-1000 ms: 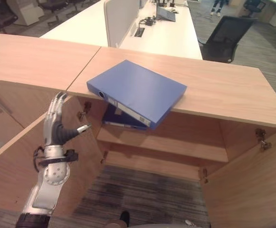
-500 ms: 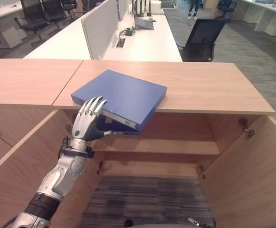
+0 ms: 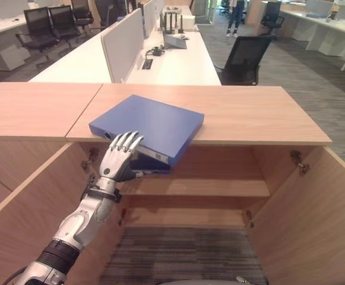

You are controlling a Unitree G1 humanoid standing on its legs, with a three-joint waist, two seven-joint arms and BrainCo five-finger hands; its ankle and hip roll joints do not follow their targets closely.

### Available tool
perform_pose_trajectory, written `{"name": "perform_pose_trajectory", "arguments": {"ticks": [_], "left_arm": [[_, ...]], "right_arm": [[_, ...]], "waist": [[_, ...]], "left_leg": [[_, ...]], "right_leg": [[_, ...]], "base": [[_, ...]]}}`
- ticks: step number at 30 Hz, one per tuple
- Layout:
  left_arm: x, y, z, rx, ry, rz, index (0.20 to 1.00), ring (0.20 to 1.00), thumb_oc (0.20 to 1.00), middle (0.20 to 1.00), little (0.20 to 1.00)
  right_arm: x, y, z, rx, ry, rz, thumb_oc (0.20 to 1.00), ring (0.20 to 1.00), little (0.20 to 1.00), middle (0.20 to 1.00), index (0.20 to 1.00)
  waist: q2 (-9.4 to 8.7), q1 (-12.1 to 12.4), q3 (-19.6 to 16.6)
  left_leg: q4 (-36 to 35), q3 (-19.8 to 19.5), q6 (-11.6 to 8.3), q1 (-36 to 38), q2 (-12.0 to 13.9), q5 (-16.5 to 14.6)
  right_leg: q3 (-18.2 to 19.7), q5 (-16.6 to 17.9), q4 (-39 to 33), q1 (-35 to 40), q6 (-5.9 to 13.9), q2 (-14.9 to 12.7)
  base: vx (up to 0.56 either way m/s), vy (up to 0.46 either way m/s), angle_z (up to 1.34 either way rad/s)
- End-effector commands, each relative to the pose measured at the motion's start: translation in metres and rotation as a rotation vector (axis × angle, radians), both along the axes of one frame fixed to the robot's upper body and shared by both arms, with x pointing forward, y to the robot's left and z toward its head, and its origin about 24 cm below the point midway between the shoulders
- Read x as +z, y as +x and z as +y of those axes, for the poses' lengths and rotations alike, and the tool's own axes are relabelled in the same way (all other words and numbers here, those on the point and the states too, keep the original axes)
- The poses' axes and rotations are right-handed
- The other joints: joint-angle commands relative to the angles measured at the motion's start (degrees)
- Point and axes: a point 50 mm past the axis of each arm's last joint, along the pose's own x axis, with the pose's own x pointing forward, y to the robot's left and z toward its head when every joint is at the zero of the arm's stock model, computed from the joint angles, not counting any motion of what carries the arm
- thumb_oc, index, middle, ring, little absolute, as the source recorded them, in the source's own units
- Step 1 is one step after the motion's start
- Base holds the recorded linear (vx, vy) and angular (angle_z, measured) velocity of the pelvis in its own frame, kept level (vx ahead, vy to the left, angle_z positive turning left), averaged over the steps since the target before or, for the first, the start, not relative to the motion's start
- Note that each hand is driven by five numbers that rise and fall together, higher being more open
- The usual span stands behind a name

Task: Put the empty folder in the office cabinet

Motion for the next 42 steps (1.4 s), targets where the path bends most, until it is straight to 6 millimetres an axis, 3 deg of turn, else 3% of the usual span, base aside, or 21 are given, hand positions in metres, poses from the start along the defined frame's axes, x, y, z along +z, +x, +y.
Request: {"name": "perform_pose_trajectory", "arguments": {"ticks": [1, 14, 42], "left_arm": [[0.036, 0.024, -0.001, -0.011, 0.079, -0.148, 1.0, 1.0, 1.0, 1.0, 1.0], [0.029, 0.033, -0.01, -0.032, 0.153, -0.122, 1.0, 1.0, 1.0, 1.0, 1.0], [0.034, 0.046, -0.023, -0.039, 0.169, -0.17, 1.0, 1.0, 1.0, 1.0, 1.0]], "right_arm": [[0.002, 0.01, -0.007, 0.051, -0.044, 0.009, 1.0, 1.0, 1.0, 1.0, 1.0], [0.003, 0.007, -0.013, 0.058, -0.066, 0.028, 1.0, 1.0, 1.0, 1.0, 1.0], [0.004, 0.009, -0.012, 0.109, -0.086, 0.037, 1.0, 1.0, 1.0, 1.0, 1.0]], "waist": [[-0.81, 0.4, 1.1], [-0.62, -0.4, 0.9], [-0.5, -1.0, 0.9]], "left_leg": [[0.8, -0.1, -0.88, 3.9, 1.6, -9.7], [0.8, 0.4, -0.87, 4.4, 1.6, -10.0], [0.8, 0.6, -0.75, 5.0, 1.6, -10.3]], "right_leg": [[-2.4, 1.5, 0.3, -2.3, 4.91, -3.5], [-2.2, 1.3, 0.3, -2.1, 4.93, -3.4], [-2.0, 1.2, 0.3, -1.8, 4.98, -3.5]], "base": [[0.0, 0.0, 0.0], [0.0, 0.0, 0.0], [0.0, 0.0, 0.0]]}}
